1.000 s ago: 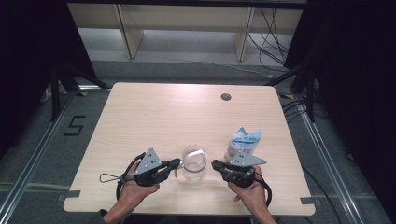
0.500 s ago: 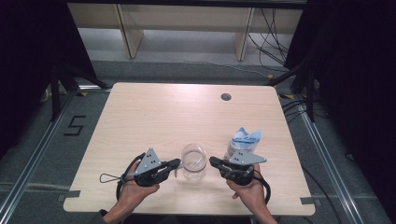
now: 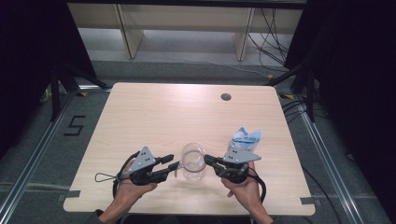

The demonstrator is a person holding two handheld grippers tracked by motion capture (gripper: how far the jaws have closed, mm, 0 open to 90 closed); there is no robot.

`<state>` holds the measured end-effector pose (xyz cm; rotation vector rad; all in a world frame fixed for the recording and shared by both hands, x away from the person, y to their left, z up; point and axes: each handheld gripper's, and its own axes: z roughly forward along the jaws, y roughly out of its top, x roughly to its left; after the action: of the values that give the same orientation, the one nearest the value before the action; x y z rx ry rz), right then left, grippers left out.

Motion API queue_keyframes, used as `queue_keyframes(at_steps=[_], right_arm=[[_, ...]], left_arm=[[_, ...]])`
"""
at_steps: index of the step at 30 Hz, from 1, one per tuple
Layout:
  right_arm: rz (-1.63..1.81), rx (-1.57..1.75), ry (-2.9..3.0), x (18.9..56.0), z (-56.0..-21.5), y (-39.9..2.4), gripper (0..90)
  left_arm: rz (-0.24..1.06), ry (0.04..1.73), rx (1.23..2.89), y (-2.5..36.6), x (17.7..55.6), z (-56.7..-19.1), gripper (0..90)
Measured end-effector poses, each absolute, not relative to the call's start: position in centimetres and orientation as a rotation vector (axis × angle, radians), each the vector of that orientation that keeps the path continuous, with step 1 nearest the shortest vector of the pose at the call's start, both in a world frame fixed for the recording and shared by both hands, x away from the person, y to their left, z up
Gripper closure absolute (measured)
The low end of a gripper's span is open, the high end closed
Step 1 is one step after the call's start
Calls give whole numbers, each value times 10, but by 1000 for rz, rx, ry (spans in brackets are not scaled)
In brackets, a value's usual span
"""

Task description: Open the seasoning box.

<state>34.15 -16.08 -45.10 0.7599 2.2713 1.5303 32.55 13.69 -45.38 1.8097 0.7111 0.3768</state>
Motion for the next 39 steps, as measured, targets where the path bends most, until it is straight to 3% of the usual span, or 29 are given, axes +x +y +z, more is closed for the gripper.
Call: queue_keyframes(at_steps=[4, 15, 39], right_arm=[[1520, 758, 2274, 340, -448, -160, 872], [1535, 735, 2273, 338, -443, -151, 872], [1553, 616, 2285, 334, -436, -128, 869]], left_arm=[[361, 735, 1808, 141, 324, -457, 472], [398, 782, 1862, 156, 316, -471, 303], [416, 857, 1892, 169, 311, -492, 203]])
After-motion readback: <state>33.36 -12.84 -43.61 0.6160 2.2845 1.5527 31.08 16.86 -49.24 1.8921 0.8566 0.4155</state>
